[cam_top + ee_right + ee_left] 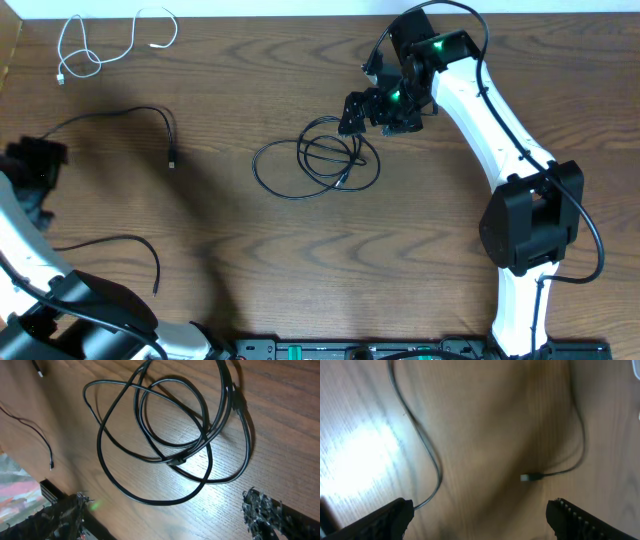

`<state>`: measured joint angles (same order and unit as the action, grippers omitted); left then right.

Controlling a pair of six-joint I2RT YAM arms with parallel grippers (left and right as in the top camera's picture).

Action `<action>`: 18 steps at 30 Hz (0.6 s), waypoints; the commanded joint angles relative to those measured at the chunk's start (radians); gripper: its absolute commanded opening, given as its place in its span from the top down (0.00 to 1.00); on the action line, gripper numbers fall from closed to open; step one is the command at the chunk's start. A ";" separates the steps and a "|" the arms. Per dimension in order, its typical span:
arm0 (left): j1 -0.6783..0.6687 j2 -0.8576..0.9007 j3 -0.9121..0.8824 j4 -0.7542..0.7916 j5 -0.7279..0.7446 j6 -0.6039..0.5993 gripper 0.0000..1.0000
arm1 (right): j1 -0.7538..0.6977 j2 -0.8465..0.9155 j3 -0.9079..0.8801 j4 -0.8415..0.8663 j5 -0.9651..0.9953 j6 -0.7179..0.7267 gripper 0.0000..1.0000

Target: Untangle cables

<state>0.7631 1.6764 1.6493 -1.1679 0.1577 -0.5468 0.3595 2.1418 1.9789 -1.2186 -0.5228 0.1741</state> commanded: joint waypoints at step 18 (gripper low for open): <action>0.003 0.050 -0.598 0.507 -0.037 -0.092 0.29 | 0.009 -0.036 -0.002 0.031 0.000 -0.014 0.01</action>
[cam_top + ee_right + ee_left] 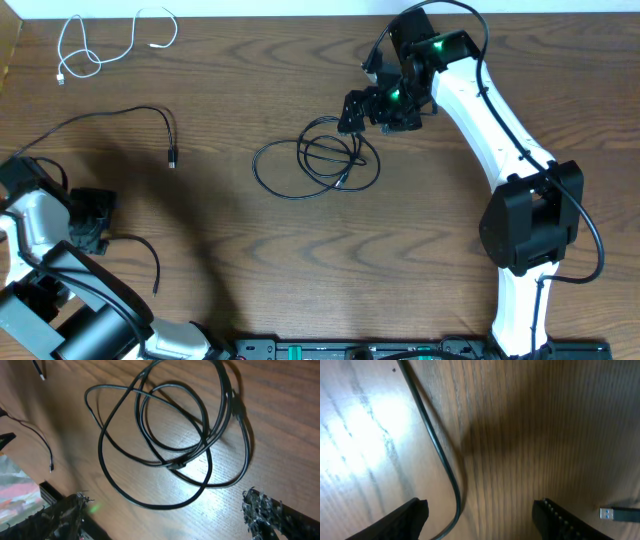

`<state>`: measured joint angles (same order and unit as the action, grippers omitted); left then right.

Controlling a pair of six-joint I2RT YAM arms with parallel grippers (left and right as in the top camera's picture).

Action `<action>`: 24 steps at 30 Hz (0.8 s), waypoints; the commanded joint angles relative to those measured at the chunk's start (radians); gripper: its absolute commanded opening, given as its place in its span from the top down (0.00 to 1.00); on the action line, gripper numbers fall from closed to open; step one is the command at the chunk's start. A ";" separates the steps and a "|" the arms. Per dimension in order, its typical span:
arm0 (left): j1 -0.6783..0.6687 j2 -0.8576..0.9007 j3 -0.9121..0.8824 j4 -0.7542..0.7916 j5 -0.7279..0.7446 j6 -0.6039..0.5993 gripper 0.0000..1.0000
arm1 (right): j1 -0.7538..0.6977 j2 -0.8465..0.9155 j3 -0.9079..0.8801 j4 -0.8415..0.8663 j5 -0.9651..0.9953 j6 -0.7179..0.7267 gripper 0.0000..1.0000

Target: Untangle cables

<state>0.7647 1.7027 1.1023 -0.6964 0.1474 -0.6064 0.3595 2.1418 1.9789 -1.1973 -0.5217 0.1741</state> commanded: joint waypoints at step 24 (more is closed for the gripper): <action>0.002 0.042 -0.209 0.261 0.090 -0.114 0.92 | 0.015 -0.036 -0.002 0.027 -0.001 -0.010 0.01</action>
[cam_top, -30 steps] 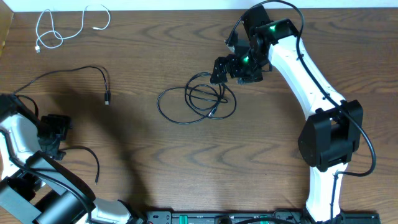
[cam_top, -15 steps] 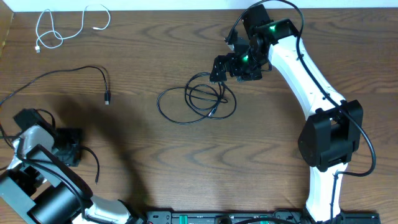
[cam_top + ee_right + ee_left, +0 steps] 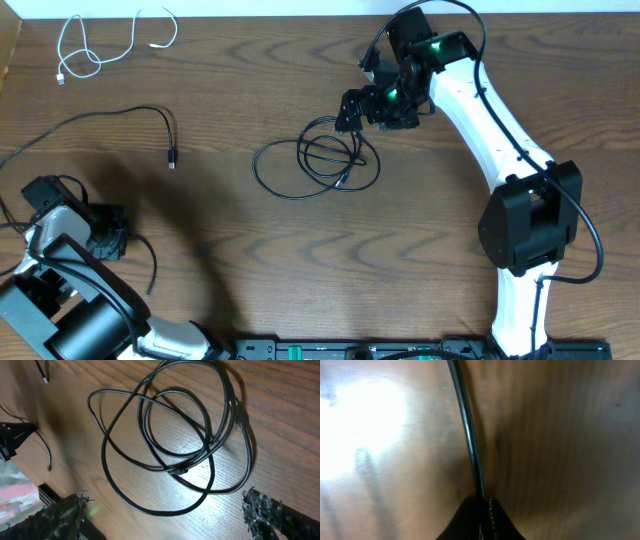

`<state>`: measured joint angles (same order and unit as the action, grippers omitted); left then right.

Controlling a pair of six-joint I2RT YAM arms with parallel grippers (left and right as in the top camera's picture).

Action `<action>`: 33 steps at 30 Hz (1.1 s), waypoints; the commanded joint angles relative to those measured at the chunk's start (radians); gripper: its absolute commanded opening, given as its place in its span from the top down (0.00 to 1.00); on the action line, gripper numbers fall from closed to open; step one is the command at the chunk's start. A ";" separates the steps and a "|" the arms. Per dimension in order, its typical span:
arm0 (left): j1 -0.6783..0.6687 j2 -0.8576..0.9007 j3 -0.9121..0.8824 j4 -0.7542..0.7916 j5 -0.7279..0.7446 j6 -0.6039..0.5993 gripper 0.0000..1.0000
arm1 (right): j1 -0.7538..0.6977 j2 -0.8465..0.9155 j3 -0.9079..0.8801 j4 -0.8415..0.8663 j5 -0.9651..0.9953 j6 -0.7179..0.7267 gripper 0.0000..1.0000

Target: Untangle cables

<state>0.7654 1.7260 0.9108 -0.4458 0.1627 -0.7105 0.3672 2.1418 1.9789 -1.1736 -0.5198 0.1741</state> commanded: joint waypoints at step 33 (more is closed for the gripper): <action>-0.212 -0.014 0.137 0.429 0.166 -0.404 0.92 | 0.013 -0.036 -0.002 -0.004 -0.003 -0.003 0.01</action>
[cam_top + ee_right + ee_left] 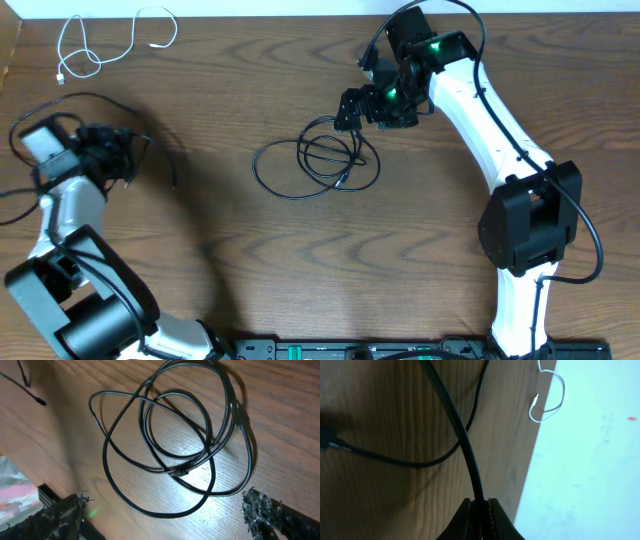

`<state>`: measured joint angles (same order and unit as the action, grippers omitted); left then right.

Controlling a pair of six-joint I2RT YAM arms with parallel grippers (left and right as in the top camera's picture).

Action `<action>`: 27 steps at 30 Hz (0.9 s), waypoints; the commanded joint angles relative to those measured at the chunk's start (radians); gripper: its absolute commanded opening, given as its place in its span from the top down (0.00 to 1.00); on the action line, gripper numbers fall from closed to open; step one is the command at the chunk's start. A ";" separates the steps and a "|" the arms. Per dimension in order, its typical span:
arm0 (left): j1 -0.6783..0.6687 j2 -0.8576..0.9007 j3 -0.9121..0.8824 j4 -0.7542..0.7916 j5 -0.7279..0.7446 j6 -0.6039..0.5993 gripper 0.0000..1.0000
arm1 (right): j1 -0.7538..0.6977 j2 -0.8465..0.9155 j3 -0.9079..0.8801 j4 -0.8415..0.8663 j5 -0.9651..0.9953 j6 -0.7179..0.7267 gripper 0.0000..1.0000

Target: Untangle cables

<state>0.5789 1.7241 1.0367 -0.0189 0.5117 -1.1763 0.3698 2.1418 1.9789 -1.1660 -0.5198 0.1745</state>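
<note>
A thin black cable loops over the table's left side. My left gripper is shut on it, and in the left wrist view the strand runs straight into the closed fingertips. A second black cable lies coiled and crossed over itself at the table's middle. My right gripper hovers open just beyond that coil, with its fingers spread wide and nothing between them.
A white cable lies loosely looped at the far left corner, and shows again near the table's edge. A black plug of the thin cable is close to my left gripper. The arm bases stand along the front edge.
My left gripper, shut on the thin black cable, has moved from the near left of the table to the far left, and the cable's loops have shifted with it. The right arm stays put.
My left gripper was open over the thin black cable at the left edge. Then it was lower and nearer the front, still open, with a strand between its fingers. Then it was shut on that strand, and now it holds it farther back. The right gripper stayed open over the coil.
</note>
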 commanded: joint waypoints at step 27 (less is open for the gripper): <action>-0.101 -0.013 0.011 -0.173 -0.260 0.842 0.15 | 0.082 -0.036 -0.002 -0.026 -0.002 -0.004 0.01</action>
<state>0.4805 1.7241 1.0367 -0.1432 0.2890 -0.5011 0.4332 2.1418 1.9789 -1.1896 -0.5198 0.1745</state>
